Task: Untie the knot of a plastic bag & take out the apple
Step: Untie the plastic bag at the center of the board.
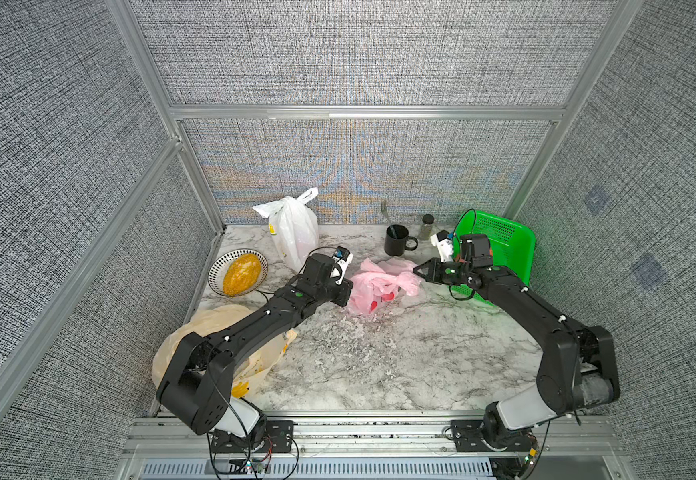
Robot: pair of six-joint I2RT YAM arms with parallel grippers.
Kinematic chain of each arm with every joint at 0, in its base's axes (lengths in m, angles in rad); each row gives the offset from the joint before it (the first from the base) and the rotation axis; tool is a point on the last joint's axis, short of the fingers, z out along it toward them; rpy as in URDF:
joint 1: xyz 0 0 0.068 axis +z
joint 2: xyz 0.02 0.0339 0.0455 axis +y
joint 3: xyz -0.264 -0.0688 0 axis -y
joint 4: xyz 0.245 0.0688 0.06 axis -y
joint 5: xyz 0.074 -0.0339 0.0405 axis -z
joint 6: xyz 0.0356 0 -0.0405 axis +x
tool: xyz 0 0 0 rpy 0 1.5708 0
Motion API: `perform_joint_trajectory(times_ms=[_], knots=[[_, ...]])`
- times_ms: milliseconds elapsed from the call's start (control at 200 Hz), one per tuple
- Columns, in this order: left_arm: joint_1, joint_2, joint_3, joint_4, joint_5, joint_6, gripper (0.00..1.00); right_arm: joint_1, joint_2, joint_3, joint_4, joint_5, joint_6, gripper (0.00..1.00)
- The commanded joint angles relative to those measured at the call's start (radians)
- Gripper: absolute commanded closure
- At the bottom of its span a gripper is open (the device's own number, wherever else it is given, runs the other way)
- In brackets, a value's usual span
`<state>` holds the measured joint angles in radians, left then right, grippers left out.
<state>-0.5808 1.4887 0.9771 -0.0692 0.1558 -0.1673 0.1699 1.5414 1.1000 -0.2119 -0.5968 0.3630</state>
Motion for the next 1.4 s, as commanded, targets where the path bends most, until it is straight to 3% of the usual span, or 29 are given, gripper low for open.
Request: perform_joint_trajectory(times_ms=[0,40,65,165,285,425,586,836,1056,1396], knots=[[0.01,-0.003,-0.009,0.044,0.032,-0.039,1.0,-0.001,0.003,-0.024,0.063,0.026,0.035,1.0],[0.008,-0.009,-0.004,0.056,0.079,-0.026,1.0,0.006,0.003,-0.018,0.066,0.021,0.037,1.0],[0.006,-0.013,0.001,0.056,0.1,-0.022,0.95,0.013,0.004,-0.006,0.057,0.025,0.035,1.0],[-0.02,-0.055,0.018,0.046,0.102,0.005,0.56,0.042,0.014,0.044,0.015,0.055,0.013,1.0],[-0.066,-0.107,0.061,-0.024,0.043,0.07,0.45,0.06,0.02,0.065,0.013,0.051,0.018,1.0],[-0.115,-0.107,0.138,-0.109,0.007,0.16,0.4,0.08,0.026,0.076,0.013,0.046,0.019,1.0],[-0.173,0.015,0.271,-0.218,-0.084,0.304,0.39,0.087,0.023,0.078,0.018,0.033,0.024,1.0],[-0.175,0.146,0.419,-0.26,-0.182,0.453,0.4,0.086,-0.004,0.084,-0.013,0.031,0.001,1.0],[-0.175,0.177,0.475,-0.298,-0.273,0.551,0.42,0.086,-0.005,0.07,-0.015,0.022,-0.01,1.0],[-0.177,0.227,0.52,-0.353,-0.245,0.606,0.41,0.081,0.0,0.074,-0.02,0.004,-0.018,1.0]])
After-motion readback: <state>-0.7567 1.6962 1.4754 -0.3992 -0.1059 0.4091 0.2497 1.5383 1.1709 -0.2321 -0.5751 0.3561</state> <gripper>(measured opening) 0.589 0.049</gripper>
